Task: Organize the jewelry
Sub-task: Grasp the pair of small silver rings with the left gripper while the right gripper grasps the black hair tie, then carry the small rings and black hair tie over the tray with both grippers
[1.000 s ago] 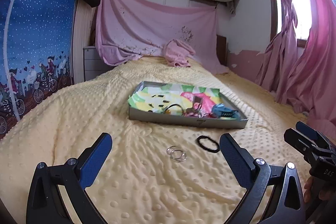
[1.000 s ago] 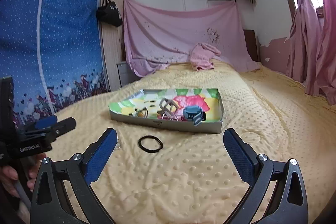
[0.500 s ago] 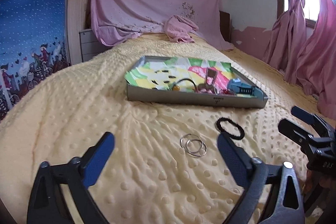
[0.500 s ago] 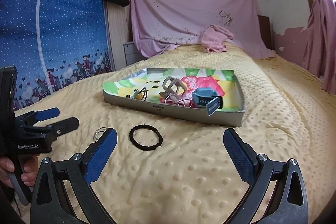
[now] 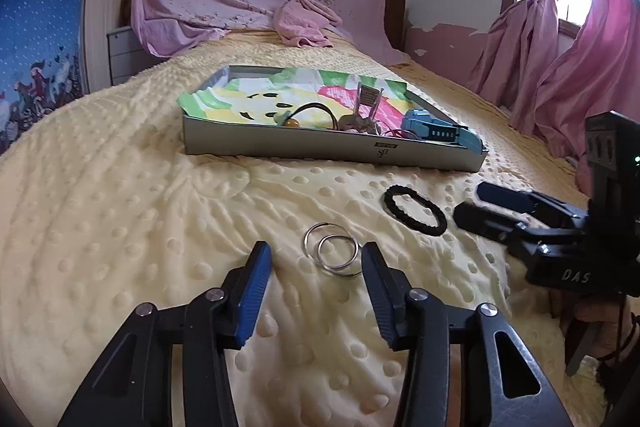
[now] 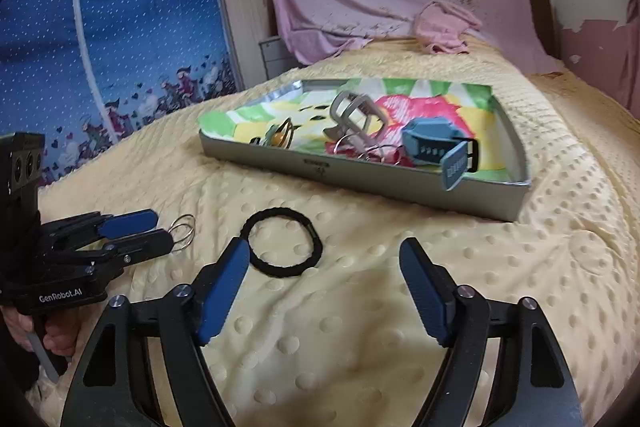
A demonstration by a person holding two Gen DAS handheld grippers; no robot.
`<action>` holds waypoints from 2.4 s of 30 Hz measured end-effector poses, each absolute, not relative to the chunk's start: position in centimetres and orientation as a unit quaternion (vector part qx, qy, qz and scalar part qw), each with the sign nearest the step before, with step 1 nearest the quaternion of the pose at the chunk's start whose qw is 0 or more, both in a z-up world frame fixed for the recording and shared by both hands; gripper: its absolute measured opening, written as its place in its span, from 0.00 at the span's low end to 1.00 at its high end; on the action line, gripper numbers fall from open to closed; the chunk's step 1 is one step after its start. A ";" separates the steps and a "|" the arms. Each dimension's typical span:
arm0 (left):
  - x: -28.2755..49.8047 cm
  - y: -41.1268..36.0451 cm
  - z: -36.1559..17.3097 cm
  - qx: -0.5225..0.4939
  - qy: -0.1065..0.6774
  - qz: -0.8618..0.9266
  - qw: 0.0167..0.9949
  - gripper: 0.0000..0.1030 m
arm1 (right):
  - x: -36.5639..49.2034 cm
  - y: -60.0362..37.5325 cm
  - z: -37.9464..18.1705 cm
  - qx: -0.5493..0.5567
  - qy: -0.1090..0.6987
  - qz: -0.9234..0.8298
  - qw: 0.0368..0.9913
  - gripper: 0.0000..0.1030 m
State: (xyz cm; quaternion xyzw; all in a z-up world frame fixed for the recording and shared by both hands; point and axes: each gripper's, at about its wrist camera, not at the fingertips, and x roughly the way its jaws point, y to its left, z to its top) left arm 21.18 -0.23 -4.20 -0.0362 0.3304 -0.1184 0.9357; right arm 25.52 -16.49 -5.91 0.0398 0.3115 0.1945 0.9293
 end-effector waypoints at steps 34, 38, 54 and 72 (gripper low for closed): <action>22.1 0.5 -5.6 -0.074 0.349 -0.121 0.926 0.09 | 27.5 -13.2 -8.0 0.016 0.350 0.237 0.906 0.32; 22.1 0.5 -5.6 -0.073 0.349 -0.120 0.927 0.09 | 27.0 -12.8 -7.9 0.005 0.346 0.238 0.908 0.22; 21.3 1.4 -5.1 -0.097 0.320 -0.128 0.934 0.06 | 24.2 -12.5 -6.0 -0.029 0.289 0.230 0.929 0.05; 22.6 -1.1 -0.5 -0.049 0.291 -0.152 0.943 0.05 | 23.4 -14.9 -3.7 0.010 0.240 0.217 0.946 0.05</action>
